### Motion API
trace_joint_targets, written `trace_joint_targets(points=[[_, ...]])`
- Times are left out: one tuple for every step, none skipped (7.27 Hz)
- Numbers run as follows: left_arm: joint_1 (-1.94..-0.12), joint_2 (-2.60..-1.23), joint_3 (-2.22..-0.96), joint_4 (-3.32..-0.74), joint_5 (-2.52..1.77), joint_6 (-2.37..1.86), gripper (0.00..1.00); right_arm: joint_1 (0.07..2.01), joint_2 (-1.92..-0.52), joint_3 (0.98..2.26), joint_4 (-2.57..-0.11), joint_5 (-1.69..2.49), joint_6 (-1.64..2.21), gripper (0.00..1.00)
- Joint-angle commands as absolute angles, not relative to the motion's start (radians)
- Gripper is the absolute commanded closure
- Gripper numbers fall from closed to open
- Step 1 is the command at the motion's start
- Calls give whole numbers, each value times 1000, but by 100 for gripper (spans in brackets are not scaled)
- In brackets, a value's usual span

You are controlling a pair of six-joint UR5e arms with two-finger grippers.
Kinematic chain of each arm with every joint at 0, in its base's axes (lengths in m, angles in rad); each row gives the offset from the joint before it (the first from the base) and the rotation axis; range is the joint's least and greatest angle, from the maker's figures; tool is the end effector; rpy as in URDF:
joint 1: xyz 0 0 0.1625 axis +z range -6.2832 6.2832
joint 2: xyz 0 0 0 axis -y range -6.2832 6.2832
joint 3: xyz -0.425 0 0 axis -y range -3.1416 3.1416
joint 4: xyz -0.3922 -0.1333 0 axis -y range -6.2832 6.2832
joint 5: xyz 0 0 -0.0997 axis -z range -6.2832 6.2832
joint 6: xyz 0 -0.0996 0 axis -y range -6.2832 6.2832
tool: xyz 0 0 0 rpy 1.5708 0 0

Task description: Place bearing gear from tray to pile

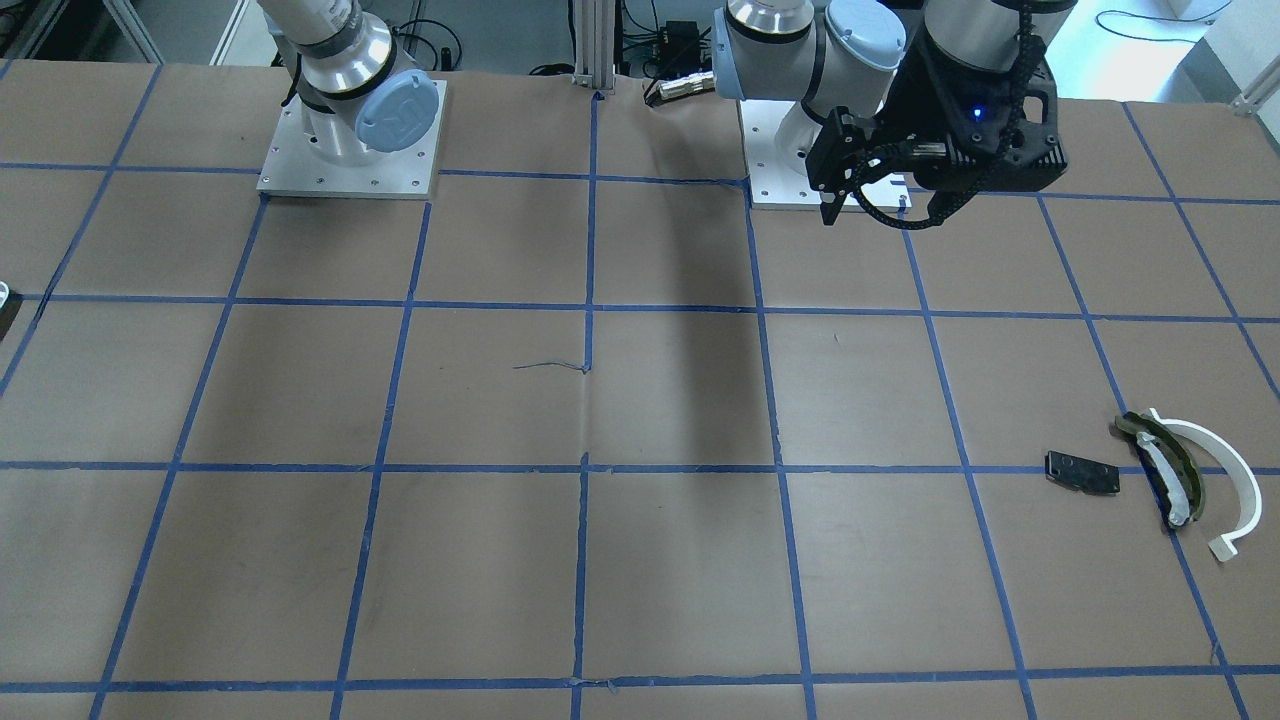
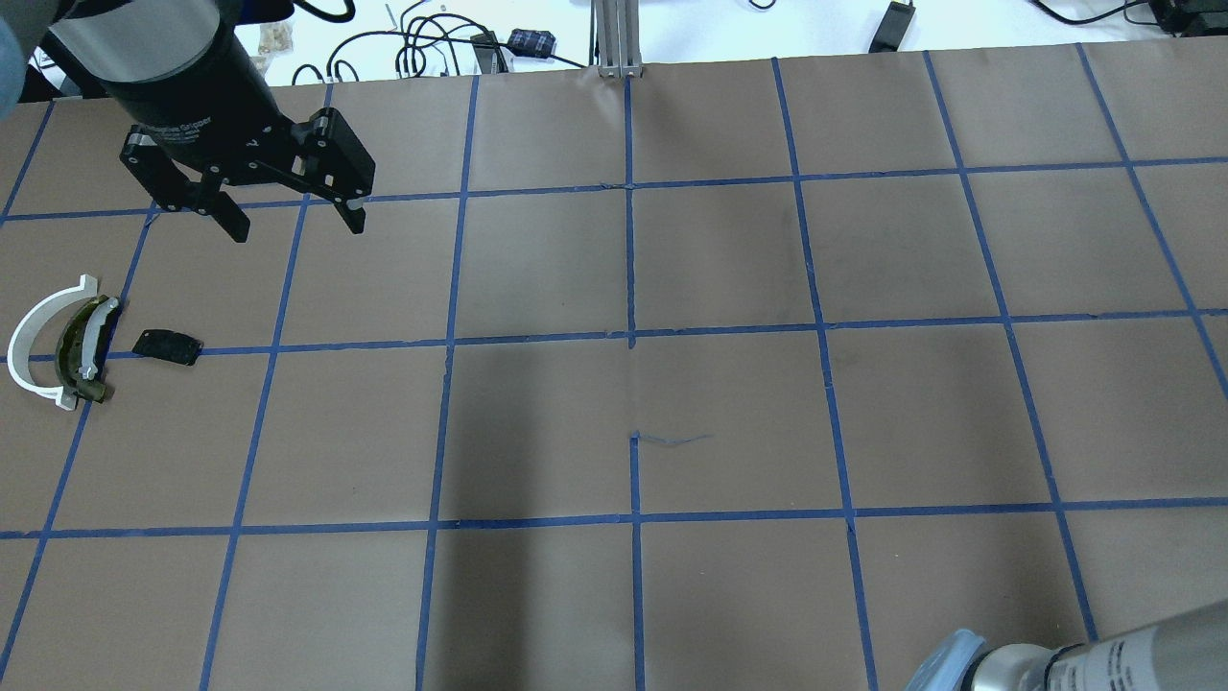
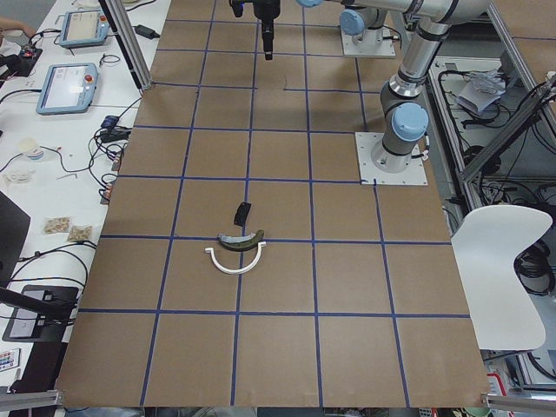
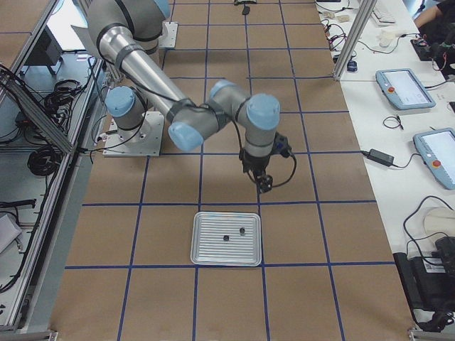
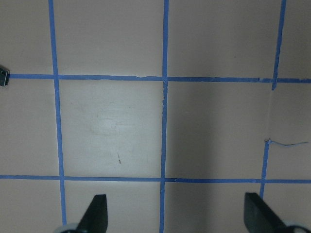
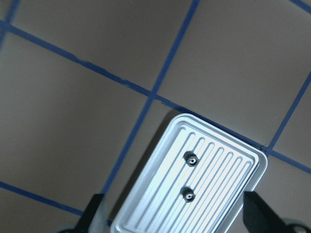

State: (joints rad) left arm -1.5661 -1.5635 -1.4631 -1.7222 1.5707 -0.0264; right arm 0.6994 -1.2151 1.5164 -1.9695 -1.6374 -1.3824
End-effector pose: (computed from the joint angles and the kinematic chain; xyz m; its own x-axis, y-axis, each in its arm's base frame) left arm -0.1310 -0.4831 0.5293 -0.9995 -0.0311 -0.0009 -0.0311 0.9989 0.0364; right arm -0.4016 -0.5034 0.3553 -0.8675 -0.4856 0.1079 -0.4835 0.8741 0.0468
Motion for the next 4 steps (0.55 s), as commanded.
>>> trace_joint_targets(points=[[-1566, -1571, -1466, -1721, 1571, -29, 0, 603, -1047, 1526, -2112, -1629, -1555, 0], [-1566, -1577, -1465, -1721, 1571, -31, 0, 565, -1025, 1566, -2137, -1561, -1575, 0], [-1566, -1574, -1465, -1721, 1571, -31, 0, 548, -1022, 1612, -2231, -1569, -1578, 0], [-1566, -1574, -1465, -1721, 1569, -31, 0, 532, -1025, 1664, -2271, -1603, -1594, 0]])
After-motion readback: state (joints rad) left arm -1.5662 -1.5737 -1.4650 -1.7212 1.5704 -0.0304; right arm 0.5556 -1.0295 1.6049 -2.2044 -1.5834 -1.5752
